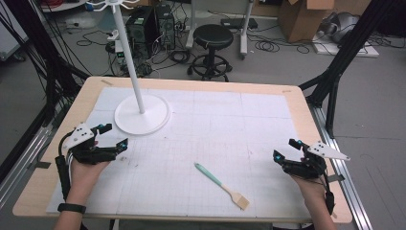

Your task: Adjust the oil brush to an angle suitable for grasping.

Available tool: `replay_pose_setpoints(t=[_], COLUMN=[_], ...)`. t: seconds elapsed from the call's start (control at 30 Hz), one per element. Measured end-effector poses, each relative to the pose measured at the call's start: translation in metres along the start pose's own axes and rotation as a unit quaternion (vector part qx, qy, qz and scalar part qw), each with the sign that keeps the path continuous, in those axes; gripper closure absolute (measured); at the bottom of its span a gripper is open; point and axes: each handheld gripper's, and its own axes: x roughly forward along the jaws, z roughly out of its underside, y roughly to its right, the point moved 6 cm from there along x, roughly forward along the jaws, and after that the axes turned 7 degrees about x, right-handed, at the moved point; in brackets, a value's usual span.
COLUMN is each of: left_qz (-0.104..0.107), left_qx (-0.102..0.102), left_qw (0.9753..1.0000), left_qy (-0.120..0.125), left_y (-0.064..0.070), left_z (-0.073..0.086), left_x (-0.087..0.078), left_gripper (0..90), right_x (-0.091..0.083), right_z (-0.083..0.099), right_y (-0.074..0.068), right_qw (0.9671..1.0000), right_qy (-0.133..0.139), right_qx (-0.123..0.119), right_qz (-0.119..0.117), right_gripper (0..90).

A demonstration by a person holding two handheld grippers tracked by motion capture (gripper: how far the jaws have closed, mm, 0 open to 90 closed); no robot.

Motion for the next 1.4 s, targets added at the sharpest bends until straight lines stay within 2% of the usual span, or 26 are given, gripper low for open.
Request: replay_pose_setpoints(t=[0.1, 0.5, 0.87, 1.0, 1.2, 1.4], left_qz=[-0.009, -0.005, -0.004, -0.004, -0.002, -0.004], left_qx=[0.002, -0.006, -0.007, -0.006, -0.004, -0.005], left_qw=[0.9999, 1.0000, 1.0000, 1.0000, 1.0000, 1.0000], left_qy=[-0.008, -0.005, -0.001, 0.001, 0.001, -0.001], left_y=[0.000, -0.001, -0.001, 0.000, -0.001, -0.002], left_z=[0.001, 0.001, 0.000, -0.001, -0.001, 0.000], left_x=[0.000, 0.000, -0.001, -0.001, -0.002, -0.002], left_gripper=[14.4, 14.2, 14.2, 14.3, 14.2, 14.2], right_x=[0.001, 0.000, 0.001, 0.002, 0.007, 0.015], right_z=[0.000, -0.002, -0.005, -0.006, -0.008, -0.006], right_y=[0.000, 0.000, -0.009, -0.015, -0.029, -0.045], right_qw=[1.0000, 1.0000, 0.9999, 0.9998, 0.9991, 0.9977], right_qy=[-0.001, 0.000, -0.002, -0.004, -0.007, -0.021], right_qx=[-0.002, -0.003, -0.006, -0.002, -0.013, -0.019], right_qz=[0.000, 0.001, -0.012, -0.019, -0.039, -0.062], right_gripper=[15.0, 15.0, 15.0, 15.1, 15.4, 15.4])
